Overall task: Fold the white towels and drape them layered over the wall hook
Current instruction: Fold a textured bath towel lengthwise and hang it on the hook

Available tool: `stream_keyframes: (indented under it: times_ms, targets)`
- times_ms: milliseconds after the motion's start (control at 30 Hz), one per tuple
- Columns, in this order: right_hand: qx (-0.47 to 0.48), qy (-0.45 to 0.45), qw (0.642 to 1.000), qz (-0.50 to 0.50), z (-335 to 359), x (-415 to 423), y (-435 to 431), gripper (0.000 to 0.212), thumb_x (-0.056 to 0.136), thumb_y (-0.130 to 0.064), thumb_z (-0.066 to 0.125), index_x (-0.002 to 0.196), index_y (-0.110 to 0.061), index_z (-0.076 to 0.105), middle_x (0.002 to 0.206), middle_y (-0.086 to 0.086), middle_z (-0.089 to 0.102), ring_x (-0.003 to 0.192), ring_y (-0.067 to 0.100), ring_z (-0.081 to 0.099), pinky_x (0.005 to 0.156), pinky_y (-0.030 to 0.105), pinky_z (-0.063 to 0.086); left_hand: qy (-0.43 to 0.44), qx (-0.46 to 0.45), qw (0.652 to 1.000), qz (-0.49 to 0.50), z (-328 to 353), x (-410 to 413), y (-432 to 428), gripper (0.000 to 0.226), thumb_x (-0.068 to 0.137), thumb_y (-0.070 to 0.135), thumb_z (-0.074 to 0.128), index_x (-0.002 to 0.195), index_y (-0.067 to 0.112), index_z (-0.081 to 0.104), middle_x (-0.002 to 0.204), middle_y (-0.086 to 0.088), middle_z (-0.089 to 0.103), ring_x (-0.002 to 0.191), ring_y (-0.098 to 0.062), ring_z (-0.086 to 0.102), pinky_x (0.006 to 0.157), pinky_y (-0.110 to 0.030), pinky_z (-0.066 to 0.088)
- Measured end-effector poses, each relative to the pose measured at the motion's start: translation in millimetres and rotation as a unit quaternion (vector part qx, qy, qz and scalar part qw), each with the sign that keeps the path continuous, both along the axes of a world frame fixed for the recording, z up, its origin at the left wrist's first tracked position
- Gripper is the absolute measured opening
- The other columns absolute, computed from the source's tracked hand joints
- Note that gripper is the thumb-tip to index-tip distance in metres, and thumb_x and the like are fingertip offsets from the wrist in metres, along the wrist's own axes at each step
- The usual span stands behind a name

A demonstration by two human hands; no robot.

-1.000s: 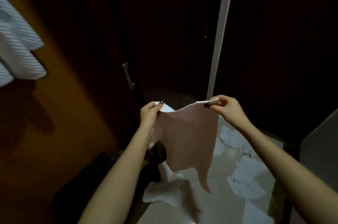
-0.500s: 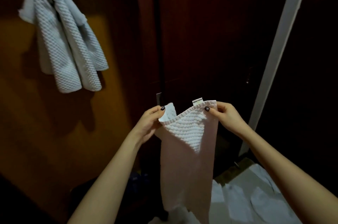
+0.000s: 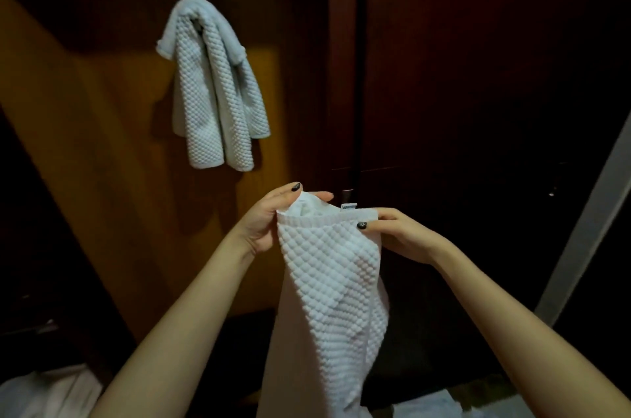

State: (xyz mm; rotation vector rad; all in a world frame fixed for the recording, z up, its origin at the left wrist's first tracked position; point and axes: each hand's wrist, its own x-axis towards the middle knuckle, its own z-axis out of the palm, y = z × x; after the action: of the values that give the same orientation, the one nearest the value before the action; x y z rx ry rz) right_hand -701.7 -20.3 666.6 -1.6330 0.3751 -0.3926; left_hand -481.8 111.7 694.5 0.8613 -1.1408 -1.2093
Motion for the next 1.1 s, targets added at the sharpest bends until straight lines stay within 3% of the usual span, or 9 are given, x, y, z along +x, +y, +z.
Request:
stream_keyframes:
  times_ms: [67, 167, 300, 433, 633, 733, 833, 1000, 1100]
  targets:
    - [0.005, 0.011, 1.000, 0.029, 0.6, 8.1, 3.4, 0.036, 0.090, -0.019, 0.062, 0.123, -0.006, 0.065, 0.120, 0.011, 0.068, 0.112, 0.026, 0.064, 0.089, 0.031, 0.052, -0.004, 0.003, 1.000, 0.011, 4.6, 9.5, 6.5, 0.022, 0.084, 0.040, 0.069, 0.086, 0.020, 0.077, 0.117, -0.015, 0.069, 0.114, -0.032, 0.064, 0.091, -0.042, 0.055]
    - [-0.010, 0.017, 0.996, 0.084, 2.0, 20.3, 13.5, 0.022, 0.092, -0.011, 0.060, 0.110, -0.004, 0.071, 0.111, 0.012, 0.070, 0.104, 0.023, 0.066, 0.086, 0.029, 0.053, 0.046, 0.005, 0.999, -0.001, 6.0, 24.2, 14.4, 0.027, 0.094, 0.031, 0.055, 0.087, 0.018, 0.077, 0.107, -0.013, 0.073, 0.117, -0.035, 0.061, 0.097, -0.050, 0.050]
    - [-0.019, 0.004, 0.991, 0.133, 4.1, 44.5, 33.0, 0.033, 0.090, -0.007, 0.059, 0.117, 0.012, 0.061, 0.114, 0.020, 0.066, 0.106, 0.025, 0.064, 0.092, 0.031, 0.051, 0.073, 0.003, 0.997, -0.017, 11.9, 32.7, 24.8, 0.035, 0.097, 0.021, 0.045, 0.081, 0.017, 0.076, 0.096, -0.006, 0.075, 0.112, -0.028, 0.065, 0.090, -0.047, 0.055]
    - [0.013, -0.020, 0.985, 0.171, 7.3, 59.5, 49.1, 0.033, 0.089, -0.003, 0.057, 0.118, 0.010, 0.062, 0.120, 0.013, 0.065, 0.111, 0.024, 0.064, 0.092, 0.030, 0.052, 0.086, 0.017, 0.995, 0.039, 17.4, 48.8, 35.6, 0.027, 0.092, 0.016, 0.049, 0.079, 0.011, 0.073, 0.088, -0.005, 0.071, 0.105, -0.023, 0.068, 0.080, -0.042, 0.058]
    - [-0.106, -0.018, 0.991, 0.079, 14.0, 75.8, 50.2, 0.028, 0.087, -0.007, 0.067, 0.094, 0.019, 0.060, 0.095, 0.022, 0.057, 0.093, 0.027, 0.057, 0.086, 0.039, 0.042, 0.022, 0.039, 0.996, 0.078, 12.7, 75.0, 44.9, 0.019, 0.088, 0.018, 0.056, 0.093, 0.005, 0.068, 0.102, -0.016, 0.072, 0.111, -0.027, 0.066, 0.082, -0.039, 0.058]
    - [-0.147, 0.004, 0.988, 0.039, 15.7, 73.2, 44.0, 0.017, 0.088, -0.006, 0.067, 0.075, 0.005, 0.062, 0.085, 0.012, 0.055, 0.083, 0.018, 0.057, 0.077, 0.030, 0.043, -0.020, 0.059, 0.991, 0.119, 6.7, 86.7, 48.5, 0.029, 0.086, 0.022, 0.059, 0.107, 0.005, 0.067, 0.111, -0.019, 0.070, 0.104, -0.028, 0.068, 0.083, -0.037, 0.058]
    - [-0.208, 0.049, 0.976, 0.031, 19.5, 67.4, 35.2, 0.023, 0.088, -0.013, 0.071, 0.066, -0.019, 0.069, 0.075, -0.007, 0.061, 0.075, 0.004, 0.060, 0.071, 0.017, 0.044, -0.057, 0.062, 0.985, 0.150, 2.9, 92.9, 48.4, 0.018, 0.085, 0.019, 0.065, 0.097, 0.010, 0.075, 0.100, -0.009, 0.072, 0.092, -0.020, 0.070, 0.076, -0.030, 0.059]
    - [-0.308, 0.167, 0.937, 0.006, 12.2, 61.9, 16.7, 0.032, 0.092, -0.034, 0.066, 0.084, -0.003, 0.070, 0.077, 0.014, 0.065, 0.069, 0.012, 0.057, 0.065, 0.029, 0.043, -0.047, 0.064, 0.981, 0.180, -0.6, 99.0, 44.3, 0.017, 0.083, 0.021, 0.063, 0.087, 0.012, 0.077, 0.093, -0.005, 0.072, 0.084, -0.013, 0.069, 0.069, -0.025, 0.057]
    - [-0.394, 0.201, 0.896, -0.025, 3.3, 64.2, 16.7, 0.041, 0.095, -0.036, 0.062, 0.065, -0.009, 0.052, 0.060, -0.003, 0.045, 0.055, 0.006, 0.039, 0.055, 0.026, 0.030, -0.116, 0.085, 0.966, 0.214, -2.7, 97.6, 40.0, 0.019, 0.093, 0.018, 0.058, 0.088, 0.006, 0.072, 0.074, 0.002, 0.068, 0.068, -0.009, 0.063, 0.057, -0.020, 0.051]
